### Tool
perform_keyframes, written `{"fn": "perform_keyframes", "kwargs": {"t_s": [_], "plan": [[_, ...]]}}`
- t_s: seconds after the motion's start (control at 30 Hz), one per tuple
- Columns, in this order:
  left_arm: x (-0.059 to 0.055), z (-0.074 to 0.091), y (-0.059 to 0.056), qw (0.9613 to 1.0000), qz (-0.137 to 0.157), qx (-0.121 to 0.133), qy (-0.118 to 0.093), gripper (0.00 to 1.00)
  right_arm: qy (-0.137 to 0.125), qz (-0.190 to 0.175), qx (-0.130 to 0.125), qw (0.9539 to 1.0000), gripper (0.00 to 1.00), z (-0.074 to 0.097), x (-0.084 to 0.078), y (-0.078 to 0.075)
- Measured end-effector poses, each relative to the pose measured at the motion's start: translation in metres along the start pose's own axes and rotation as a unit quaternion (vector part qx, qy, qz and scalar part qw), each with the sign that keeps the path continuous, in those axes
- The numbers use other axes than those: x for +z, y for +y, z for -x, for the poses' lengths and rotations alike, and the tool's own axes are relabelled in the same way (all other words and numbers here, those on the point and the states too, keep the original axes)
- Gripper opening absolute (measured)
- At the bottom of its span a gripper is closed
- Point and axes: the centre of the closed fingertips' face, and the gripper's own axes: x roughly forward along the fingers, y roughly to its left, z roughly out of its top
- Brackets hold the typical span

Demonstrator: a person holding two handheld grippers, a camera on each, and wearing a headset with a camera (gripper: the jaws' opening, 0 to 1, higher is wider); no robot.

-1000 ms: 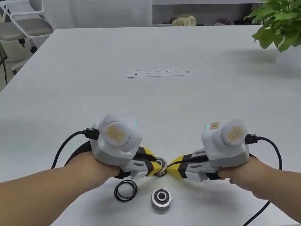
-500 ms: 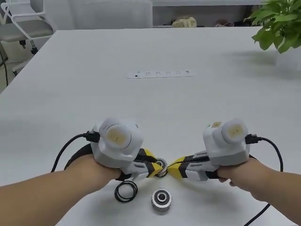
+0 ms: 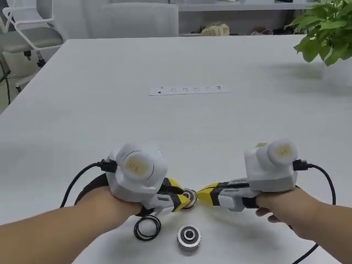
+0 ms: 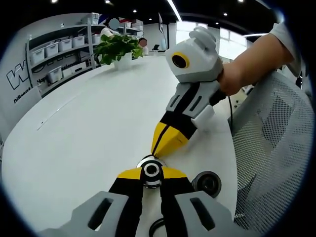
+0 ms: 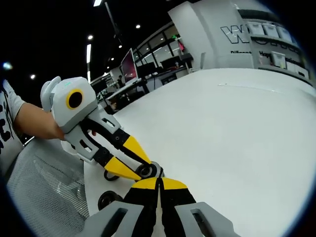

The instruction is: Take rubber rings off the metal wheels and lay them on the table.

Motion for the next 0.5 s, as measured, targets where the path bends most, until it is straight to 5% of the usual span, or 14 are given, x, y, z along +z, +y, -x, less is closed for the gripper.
{"fn": "perform_keyframes", "kwargs": {"t_s": [0.5], "plan": [[0.000, 0.000, 0.000, 1.0000, -0.001, 0.004, 0.001, 0.07, -0.008, -0.018, 0.019, 0.9996, 0.00, -0.001, 0.005, 0.012]]}}
